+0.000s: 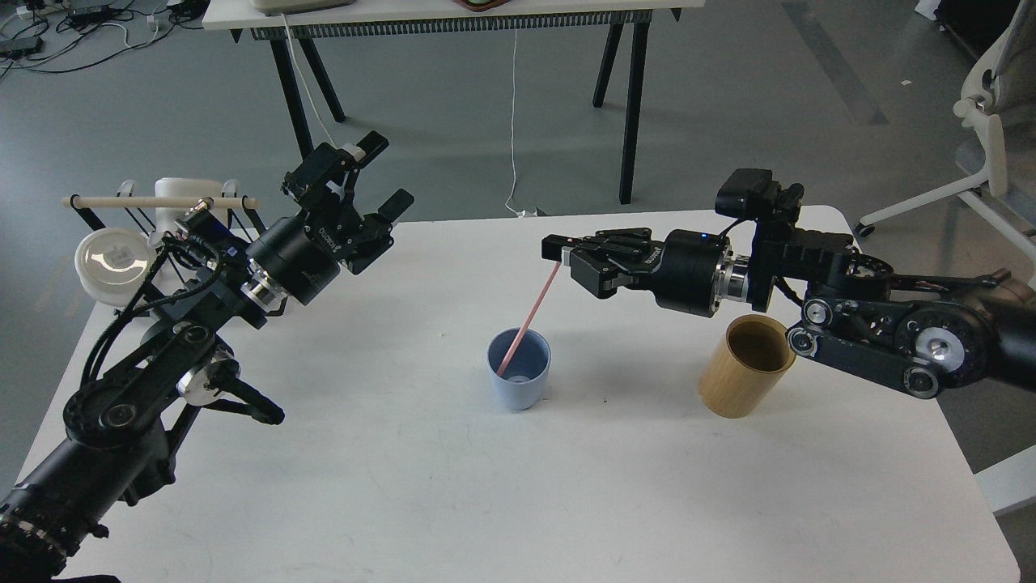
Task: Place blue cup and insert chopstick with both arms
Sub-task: 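Carry the pink chopstick over the blue cup and lower it inside, then release the chopstick and raise the right gripper away from the cup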
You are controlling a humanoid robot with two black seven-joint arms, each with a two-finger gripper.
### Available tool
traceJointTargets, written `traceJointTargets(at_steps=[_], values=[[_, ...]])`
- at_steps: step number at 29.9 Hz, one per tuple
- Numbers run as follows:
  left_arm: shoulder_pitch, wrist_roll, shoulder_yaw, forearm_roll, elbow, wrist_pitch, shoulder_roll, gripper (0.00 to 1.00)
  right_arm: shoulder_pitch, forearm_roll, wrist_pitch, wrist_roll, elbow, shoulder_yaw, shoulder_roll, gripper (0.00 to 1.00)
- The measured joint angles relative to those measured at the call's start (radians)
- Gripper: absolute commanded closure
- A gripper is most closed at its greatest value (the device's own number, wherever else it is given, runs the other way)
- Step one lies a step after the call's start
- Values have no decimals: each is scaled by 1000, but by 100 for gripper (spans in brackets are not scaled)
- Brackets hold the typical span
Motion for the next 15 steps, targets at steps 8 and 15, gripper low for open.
traceJointTargets(at_steps=[8, 15], values=[[0, 0, 0, 1, 0, 0, -3, 1, -1, 7, -8, 0, 7, -2, 0, 8], [0, 0, 1, 1, 0, 0, -5, 1, -3, 80, -17, 0, 41, 63, -15, 1]])
